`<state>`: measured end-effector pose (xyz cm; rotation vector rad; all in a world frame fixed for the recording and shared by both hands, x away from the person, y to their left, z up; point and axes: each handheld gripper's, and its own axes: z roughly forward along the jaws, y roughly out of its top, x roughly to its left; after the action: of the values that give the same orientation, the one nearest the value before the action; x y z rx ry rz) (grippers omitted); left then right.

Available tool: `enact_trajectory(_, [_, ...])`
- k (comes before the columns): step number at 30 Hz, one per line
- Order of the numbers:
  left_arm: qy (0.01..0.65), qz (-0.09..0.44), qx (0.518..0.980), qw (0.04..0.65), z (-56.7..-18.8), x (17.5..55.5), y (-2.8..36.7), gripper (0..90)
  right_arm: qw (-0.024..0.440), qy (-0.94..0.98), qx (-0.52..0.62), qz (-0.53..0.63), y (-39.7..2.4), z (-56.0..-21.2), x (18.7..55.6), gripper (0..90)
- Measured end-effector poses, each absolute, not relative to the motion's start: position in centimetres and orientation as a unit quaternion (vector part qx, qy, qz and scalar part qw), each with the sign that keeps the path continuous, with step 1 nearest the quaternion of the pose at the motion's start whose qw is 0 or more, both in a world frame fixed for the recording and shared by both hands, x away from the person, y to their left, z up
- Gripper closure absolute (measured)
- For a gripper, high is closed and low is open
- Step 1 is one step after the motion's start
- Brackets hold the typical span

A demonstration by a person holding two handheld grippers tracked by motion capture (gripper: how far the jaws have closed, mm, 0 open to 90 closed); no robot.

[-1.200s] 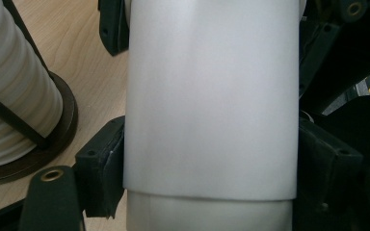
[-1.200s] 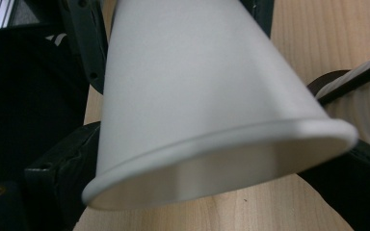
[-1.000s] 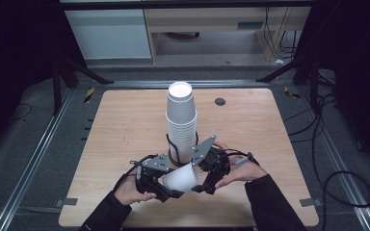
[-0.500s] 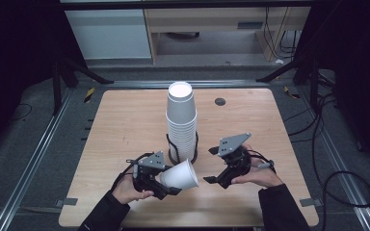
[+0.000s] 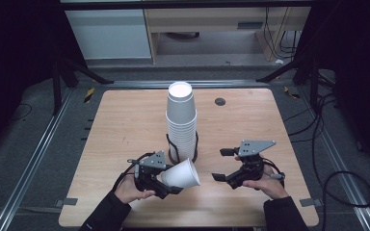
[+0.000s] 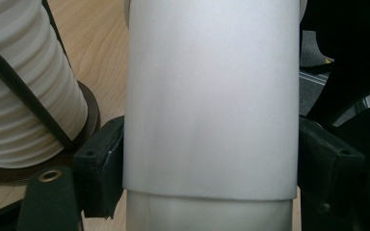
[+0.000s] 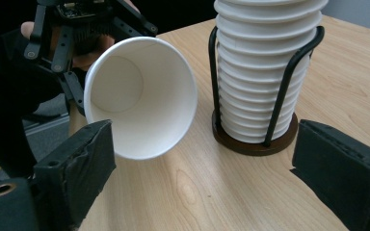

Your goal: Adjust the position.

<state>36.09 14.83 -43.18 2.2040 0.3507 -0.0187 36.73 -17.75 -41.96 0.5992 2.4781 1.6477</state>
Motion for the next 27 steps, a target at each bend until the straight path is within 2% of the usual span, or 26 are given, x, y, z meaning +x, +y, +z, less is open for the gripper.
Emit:
enact_trajectory(7, [0.134, -0.004, 0.884, 0.448, -43.1, 35.9, 14.6, 21.2, 0.048, 0.811, 0.191, 0.552, -17.6, -42.8, 36.3, 9.3])
enact_trajectory(15, [0.127, -0.003, 0.883, 0.453, -43.3, 36.0, 14.3, 21.2, 0.026, 0.823, 0.178, 0.539, -16.8, -43.2, 36.2, 6.1])
enact_trajectory(27, [0.118, -0.001, 0.879, 0.462, -43.2, 35.8, 14.0, 21.2, 0.019, 0.837, 0.148, 0.526, -15.6, -43.1, 35.4, 2.8])
